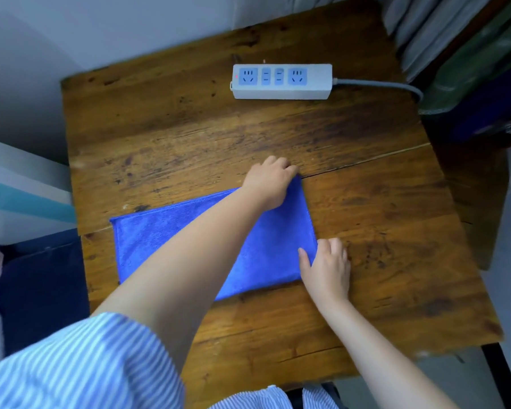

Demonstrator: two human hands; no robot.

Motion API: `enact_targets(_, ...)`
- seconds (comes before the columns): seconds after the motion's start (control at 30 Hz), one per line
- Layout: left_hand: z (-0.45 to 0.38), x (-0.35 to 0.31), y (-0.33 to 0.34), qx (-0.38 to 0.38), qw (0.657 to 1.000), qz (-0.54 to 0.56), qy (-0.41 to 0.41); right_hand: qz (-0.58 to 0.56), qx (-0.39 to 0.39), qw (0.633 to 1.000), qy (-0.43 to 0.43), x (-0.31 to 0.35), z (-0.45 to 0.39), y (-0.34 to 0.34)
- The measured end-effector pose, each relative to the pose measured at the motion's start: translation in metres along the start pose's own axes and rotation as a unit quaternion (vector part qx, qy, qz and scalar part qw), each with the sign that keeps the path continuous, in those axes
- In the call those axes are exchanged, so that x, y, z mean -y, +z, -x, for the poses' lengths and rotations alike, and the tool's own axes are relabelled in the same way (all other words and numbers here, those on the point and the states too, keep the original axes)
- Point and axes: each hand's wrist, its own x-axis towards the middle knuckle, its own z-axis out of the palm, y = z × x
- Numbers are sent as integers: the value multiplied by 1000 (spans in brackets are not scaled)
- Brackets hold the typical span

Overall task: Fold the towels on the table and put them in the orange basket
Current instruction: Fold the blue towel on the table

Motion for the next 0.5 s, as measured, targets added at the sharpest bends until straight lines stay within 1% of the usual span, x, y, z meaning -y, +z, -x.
enact_targets(0.07, -9, -1, 2, 23, 999, 30, -12, -7, -5, 999, -32, -3, 6, 0)
enact_targets(0.13, -12, -2, 2, 28, 999, 42, -14, -26, -14, 998, -61, -8, 10, 2)
enact_targets(0.2, -13, -3, -1, 37, 998, 46, -11, -79, -13, 996, -48, -10, 12, 0)
enact_targets(0.23, -13, -3, -2, 46, 997, 56, -11, -109, 5, 994, -32, -9, 9, -3)
enact_targets(0.27, -14, -2, -3, 58, 996, 64, -9, -140, 39, 989, -12, -10, 5, -6)
enact_targets(0.33, -15, 2, -5, 71, 994, 79, -4, -207, 74, 975, 33, -18, -6, -10)
enact_targets(0.43, -5, 10, -19, 42, 990, 131, -3, -266, 125, 954, 62, -30, -16, -21)
enact_targets(0.5, 6, 19, -30, 12, 984, 177, 3, -281, 142, 948, 41, -33, -14, -31)
